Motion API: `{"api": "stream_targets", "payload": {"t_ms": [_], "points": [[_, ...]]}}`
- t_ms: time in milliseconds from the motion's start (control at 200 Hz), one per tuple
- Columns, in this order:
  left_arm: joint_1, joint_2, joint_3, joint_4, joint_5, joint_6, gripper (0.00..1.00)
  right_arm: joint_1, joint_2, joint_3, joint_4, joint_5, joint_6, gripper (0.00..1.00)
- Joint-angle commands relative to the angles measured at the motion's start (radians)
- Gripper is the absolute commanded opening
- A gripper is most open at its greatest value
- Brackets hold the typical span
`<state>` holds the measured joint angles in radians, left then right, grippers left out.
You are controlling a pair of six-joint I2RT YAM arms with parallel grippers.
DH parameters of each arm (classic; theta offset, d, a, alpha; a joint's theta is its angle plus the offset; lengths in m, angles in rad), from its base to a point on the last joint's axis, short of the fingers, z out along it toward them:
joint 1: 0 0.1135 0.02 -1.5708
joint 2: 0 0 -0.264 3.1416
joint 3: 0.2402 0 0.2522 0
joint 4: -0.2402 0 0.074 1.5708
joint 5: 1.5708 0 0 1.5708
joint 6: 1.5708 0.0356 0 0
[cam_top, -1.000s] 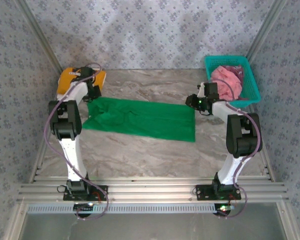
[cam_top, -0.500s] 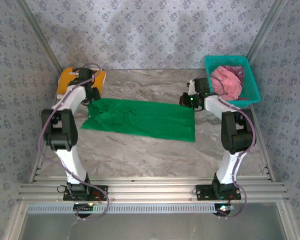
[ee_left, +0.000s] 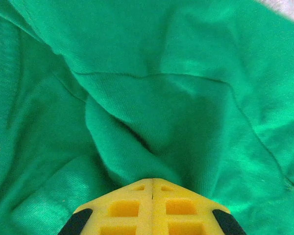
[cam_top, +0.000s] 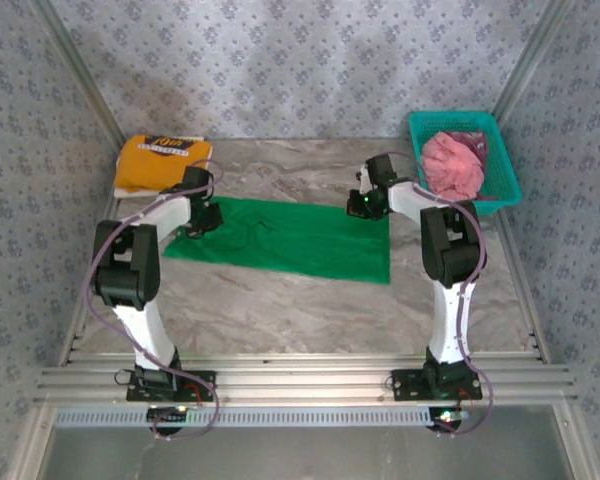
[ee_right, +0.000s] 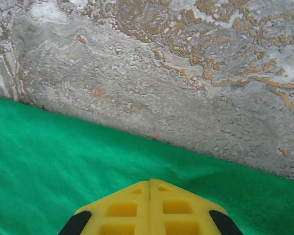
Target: Fold and stack the t-shirts
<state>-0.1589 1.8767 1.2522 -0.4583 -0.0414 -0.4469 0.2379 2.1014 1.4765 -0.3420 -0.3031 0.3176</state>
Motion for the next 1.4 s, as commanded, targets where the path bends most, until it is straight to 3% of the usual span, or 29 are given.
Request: {"api": "stream_targets", "payload": {"t_ms": [0, 295, 510, 695, 849, 944, 1014, 1174, 1394], "points": [[-0.001, 0.04, 0.055, 0.009, 0.029, -0.016, 0.0, -0.02, 0.024, 0.013, -0.033, -0.013, 0.035, 0.0], [-0.039, 0.133, 0.135, -0.012, 0.029, 0.0, 0.0, -0.077, -0.021, -0.156, 0.045, -0.05, 0.089, 0.0], [-0.062, 0.254, 0.33, -0.071, 0.032, 0.025, 0.0, -0.096, -0.102, -0.318, 0.07, -0.049, 0.096, 0.0], [-0.089, 0.415, 0.598, -0.149, 0.072, 0.061, 0.0, -0.085, -0.193, -0.481, 0.107, -0.085, 0.152, 0.0], [-0.113, 0.572, 0.868, -0.215, 0.102, 0.066, 0.0, -0.005, -0.283, -0.639, 0.136, -0.091, 0.212, 0.0], [-0.143, 0.643, 1.044, -0.36, 0.113, 0.071, 0.0, 0.037, -0.325, -0.728, 0.166, -0.098, 0.255, 0.0], [-0.163, 0.596, 0.997, -0.361, 0.041, 0.073, 0.0, 0.035, -0.353, -0.762, 0.172, -0.095, 0.26, 0.0], [-0.134, 0.444, 0.749, -0.232, 0.034, 0.025, 0.0, -0.02, -0.407, -0.795, 0.154, -0.106, 0.239, 0.0], [-0.084, 0.267, 0.498, -0.162, -0.067, 0.032, 0.0, -0.057, -0.423, -0.704, 0.107, -0.136, 0.194, 0.0]]}}
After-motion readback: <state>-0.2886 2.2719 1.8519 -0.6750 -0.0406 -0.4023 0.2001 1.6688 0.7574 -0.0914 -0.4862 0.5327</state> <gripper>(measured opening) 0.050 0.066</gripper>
